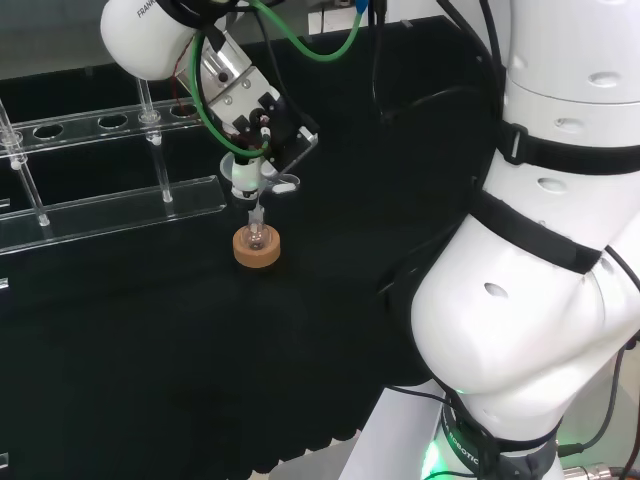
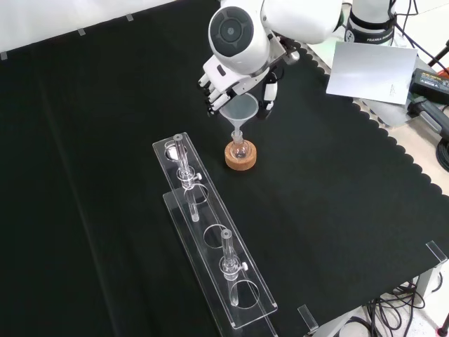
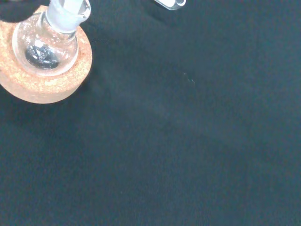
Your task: Place the funnel on the round-bottom flask.
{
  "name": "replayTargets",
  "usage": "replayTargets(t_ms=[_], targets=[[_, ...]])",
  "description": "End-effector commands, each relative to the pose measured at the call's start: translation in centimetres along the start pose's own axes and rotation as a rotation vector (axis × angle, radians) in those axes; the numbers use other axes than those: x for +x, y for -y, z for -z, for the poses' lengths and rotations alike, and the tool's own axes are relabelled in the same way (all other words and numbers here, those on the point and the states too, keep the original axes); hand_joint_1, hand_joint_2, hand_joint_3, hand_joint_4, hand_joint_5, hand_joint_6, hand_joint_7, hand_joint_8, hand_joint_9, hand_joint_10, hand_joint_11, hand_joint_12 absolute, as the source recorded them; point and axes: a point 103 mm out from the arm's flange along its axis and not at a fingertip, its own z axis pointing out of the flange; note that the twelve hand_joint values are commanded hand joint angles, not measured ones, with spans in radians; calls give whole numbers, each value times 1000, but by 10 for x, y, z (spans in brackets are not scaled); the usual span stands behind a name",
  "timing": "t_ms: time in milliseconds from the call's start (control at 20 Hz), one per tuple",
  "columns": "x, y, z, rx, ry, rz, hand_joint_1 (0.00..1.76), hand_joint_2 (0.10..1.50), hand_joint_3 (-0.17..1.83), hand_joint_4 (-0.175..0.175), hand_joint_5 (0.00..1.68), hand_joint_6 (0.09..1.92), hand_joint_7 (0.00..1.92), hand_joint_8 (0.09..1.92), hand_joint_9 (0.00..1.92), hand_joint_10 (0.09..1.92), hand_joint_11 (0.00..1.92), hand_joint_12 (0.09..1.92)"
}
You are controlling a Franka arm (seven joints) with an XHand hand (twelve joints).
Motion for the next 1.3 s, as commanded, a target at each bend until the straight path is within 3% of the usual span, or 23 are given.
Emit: replayTargets(t_ms=[50, 950, 1300], targets=[[2, -3, -4, 7, -1, 7, 720, 743, 420, -44, 445, 653, 566, 799, 792, 564, 452, 1279], [12, -9, -15, 38, 14, 14, 718, 740, 423, -47, 392, 627, 527, 794, 758, 559, 447, 1279], [12, -8, -14, 31, 20, 12, 714, 739, 422, -49, 359, 521, 431, 812, 673, 604, 428, 1290]])
